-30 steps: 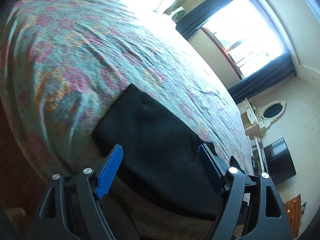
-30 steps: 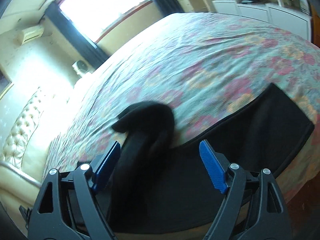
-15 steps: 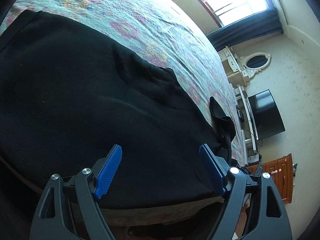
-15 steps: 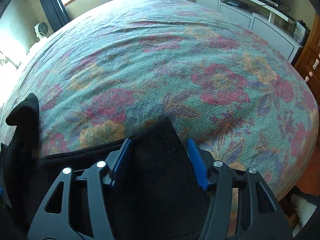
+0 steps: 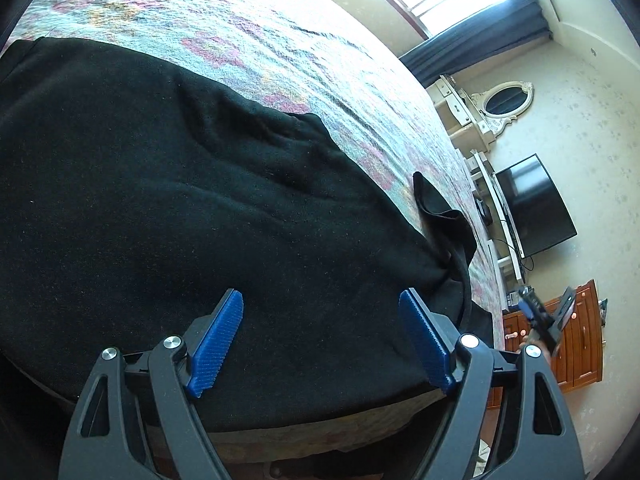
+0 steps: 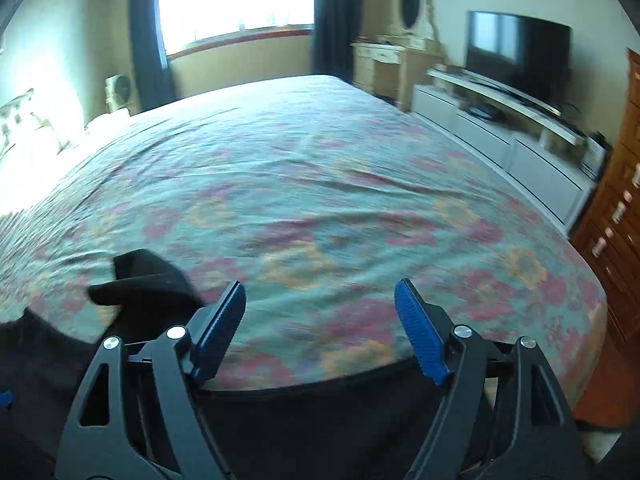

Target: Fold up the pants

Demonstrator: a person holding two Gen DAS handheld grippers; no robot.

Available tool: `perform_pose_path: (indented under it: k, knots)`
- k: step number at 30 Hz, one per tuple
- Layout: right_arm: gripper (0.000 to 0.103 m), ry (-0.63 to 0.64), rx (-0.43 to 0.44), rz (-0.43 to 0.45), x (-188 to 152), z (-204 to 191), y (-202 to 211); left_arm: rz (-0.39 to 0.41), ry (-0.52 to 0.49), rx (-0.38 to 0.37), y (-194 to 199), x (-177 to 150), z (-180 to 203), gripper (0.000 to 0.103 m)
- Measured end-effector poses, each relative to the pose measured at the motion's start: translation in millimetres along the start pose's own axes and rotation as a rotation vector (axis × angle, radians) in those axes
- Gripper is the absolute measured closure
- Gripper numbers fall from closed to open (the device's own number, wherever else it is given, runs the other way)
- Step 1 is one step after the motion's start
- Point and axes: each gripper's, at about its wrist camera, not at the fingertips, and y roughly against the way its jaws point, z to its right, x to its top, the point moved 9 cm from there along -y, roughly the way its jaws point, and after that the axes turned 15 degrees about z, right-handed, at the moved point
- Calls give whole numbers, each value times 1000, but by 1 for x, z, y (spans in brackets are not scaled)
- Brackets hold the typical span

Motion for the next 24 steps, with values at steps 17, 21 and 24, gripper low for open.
perform_pose_path:
  k: [17,21,24]
  knots:
    - [27,408,-226,-302,-72,-37,-63,9,-4,-26,4,-4,-9,22]
    - [10,87,-175,-292,-88,33,-30,10,-4,-30,4,-5,-11,22]
    - [10,-311,-86,-242,-102,75,-5,11,-12,-27,5,-6,-11,22]
